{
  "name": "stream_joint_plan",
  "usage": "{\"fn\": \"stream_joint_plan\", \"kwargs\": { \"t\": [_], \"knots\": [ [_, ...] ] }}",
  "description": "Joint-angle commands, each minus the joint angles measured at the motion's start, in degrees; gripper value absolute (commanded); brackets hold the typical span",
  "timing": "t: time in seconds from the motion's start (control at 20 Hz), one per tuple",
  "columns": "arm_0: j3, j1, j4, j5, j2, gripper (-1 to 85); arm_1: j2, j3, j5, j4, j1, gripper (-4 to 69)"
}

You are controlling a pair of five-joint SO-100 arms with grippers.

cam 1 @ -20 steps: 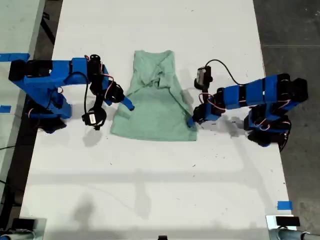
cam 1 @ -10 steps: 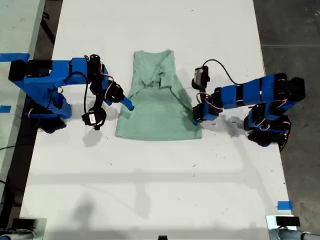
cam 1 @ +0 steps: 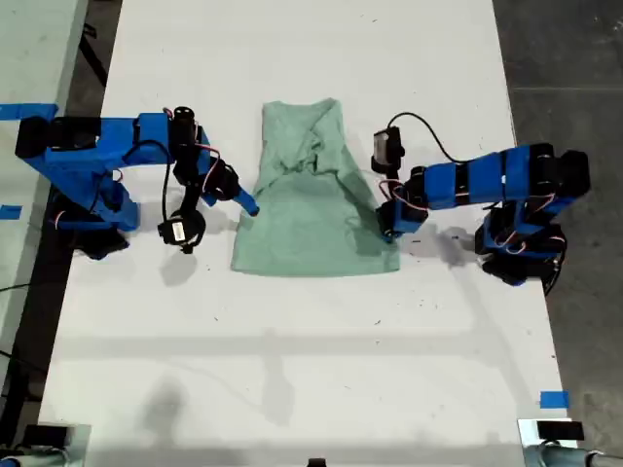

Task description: Fold tshirt

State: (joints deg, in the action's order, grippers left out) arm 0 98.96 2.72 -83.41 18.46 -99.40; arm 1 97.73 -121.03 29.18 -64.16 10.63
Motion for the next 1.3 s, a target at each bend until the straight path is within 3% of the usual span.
{"fn": "stream_joint_plan", "kwargs": {
  "t": [0.0,0.2,0.35,0.95,1.05,1.25],
  "knots": [
    [0.0,0.5,1.0,0.0,-3.1,31.4,3.0,9.5,-1.1,-7.5,-1.6,-1.2],
    [1.1,0.5,1.5,0.0,-3.9,31.3,-0.8,25.0,-5.9,-12.6,-3.6,-1.2],
    [1.4,0.6,1.5,0.0,-4.4,31.2,-8.2,35.9,-9.2,-11.8,-4.3,-1.2],
    [3.5,0.5,1.5,-0.4,-6.9,30.9,-44.1,59.2,-11.8,2.1,-3.6,-0.2],
    [3.7,0.4,1.5,-0.4,-7.0,30.9,-45.4,60.4,-11.5,1.3,-3.8,20.7],
    [3.9,-0.1,1.7,-0.4,-7.0,30.7,-38.3,63.6,-12.0,-8.4,-4.7,29.8]
  ]
}}
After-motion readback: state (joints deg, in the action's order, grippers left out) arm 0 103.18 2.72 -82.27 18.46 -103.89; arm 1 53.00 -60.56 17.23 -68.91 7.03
